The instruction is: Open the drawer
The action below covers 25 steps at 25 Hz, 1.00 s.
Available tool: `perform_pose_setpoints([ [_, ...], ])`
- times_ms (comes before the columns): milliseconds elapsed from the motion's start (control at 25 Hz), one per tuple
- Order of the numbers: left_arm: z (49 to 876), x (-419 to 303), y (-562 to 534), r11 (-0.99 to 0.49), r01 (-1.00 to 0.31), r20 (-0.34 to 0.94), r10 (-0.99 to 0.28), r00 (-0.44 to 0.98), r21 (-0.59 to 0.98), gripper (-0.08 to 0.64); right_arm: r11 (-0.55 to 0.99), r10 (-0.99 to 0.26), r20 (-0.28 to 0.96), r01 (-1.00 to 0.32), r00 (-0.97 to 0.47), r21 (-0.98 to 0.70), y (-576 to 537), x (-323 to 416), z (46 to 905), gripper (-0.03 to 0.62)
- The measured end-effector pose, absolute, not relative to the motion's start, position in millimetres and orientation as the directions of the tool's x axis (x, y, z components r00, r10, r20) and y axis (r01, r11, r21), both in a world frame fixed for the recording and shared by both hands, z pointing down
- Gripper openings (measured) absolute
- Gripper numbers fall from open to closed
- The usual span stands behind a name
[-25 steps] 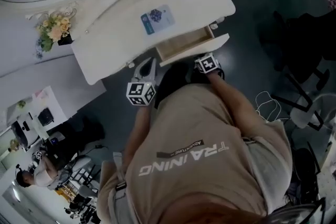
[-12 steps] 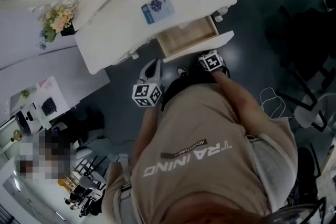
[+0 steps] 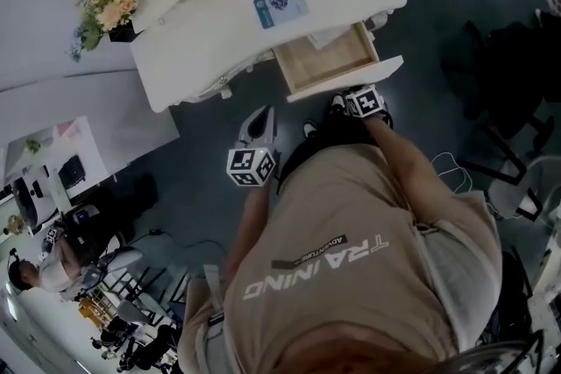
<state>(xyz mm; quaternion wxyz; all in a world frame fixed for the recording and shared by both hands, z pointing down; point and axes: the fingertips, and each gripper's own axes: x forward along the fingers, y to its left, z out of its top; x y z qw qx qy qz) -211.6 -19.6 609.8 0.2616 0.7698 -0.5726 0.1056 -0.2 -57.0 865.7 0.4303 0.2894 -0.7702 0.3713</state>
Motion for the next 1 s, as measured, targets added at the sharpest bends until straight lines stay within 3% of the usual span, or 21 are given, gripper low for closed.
perform_pose_setpoints([
  [240,624.7,-250.6,42.0,-0.161,-0.936,0.477,-0.826,0.302,0.313,0.008,0.529,-0.152,0.903,-0.805,-0.402,-0.27,-39.0,-0.6,865.2,0.133],
  [600,618.3,-285.0,90.9,-0.216,-0.929,0.443,-0.831,0.337,0.3,0.008,0.442,-0.228,0.928,-0.881,-0.294,-0.17,-28.1,2.2,859.1,0.137],
  [1000,621.8,-252.7,115.4,-0.265,-0.914,0.432,-0.817,0.382,0.306,0.008,0.513,-0.258,0.882,-0.829,-0.395,-0.222,13.5,31.1,812.2,0.135],
])
